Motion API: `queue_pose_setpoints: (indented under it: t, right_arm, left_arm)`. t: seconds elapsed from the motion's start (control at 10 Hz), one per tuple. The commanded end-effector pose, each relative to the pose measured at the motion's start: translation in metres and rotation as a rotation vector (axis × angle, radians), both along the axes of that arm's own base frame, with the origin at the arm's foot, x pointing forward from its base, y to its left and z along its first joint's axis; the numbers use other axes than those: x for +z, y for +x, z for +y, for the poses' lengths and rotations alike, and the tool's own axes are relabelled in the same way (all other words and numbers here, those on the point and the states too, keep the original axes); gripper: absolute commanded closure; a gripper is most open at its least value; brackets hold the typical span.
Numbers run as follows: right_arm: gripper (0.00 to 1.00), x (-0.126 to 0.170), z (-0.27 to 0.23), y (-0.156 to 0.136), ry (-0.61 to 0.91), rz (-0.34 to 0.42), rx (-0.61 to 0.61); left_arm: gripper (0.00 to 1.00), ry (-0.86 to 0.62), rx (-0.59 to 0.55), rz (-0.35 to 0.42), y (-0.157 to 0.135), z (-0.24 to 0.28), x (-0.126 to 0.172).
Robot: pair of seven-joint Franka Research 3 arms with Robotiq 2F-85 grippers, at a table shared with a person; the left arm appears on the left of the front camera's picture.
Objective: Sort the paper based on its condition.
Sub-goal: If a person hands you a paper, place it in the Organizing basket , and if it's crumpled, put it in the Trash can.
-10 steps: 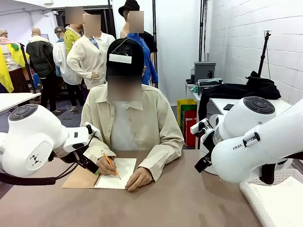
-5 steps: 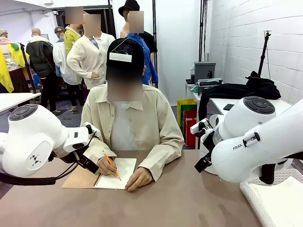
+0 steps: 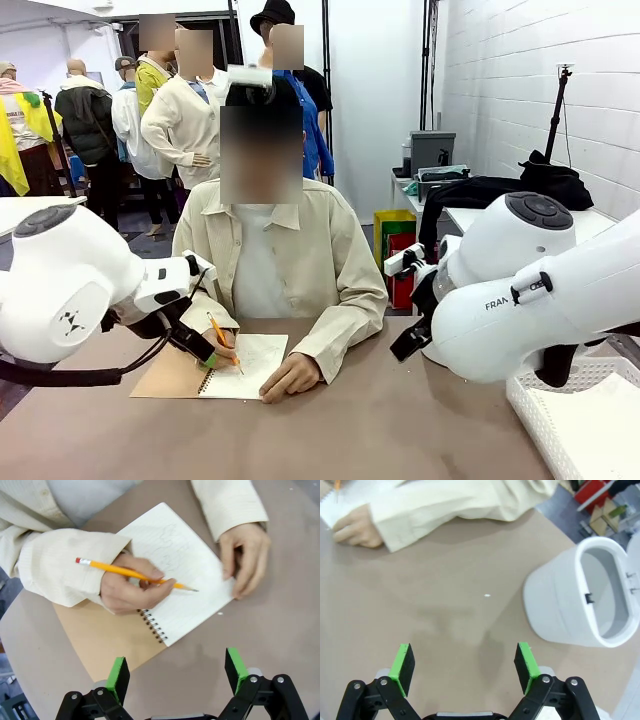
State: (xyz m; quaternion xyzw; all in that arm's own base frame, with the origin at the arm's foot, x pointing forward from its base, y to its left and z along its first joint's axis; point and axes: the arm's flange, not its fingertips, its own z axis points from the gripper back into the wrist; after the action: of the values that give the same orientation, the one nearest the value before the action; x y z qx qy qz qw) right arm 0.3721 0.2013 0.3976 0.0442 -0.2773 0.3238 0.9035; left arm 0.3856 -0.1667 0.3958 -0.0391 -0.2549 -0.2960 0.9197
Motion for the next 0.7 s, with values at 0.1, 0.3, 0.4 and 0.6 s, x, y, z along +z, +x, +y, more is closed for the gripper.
queue_pose_setpoints:
  t: [0.1, 0.3, 0.4, 0.6]
  right_arm:
    - [0.0, 0.022, -0.001, -0.011, 0.074, 0.082, 0.093]
    - [0.0, 0.045, 0.003, -0.023, 0.079, 0.079, 0.138]
    - [0.0, 0.063, 0.003, -0.026, 0.11, 0.09, 0.17]
    - [0.0, 0.096, 0.002, -0.028, 0.11, 0.088, 0.171]
  left_arm:
    - [0.0, -0.102, -0.085, 0.056, -0.016, 0.018, 0.036]
    - [0.0, -0.16, -0.151, 0.064, -0.028, 0.025, 0.062]
    - [0.0, -0.182, -0.213, 0.07, -0.035, 0.03, 0.078]
    - [0.0, -0.189, -0.288, 0.086, -0.043, 0.039, 0.103]
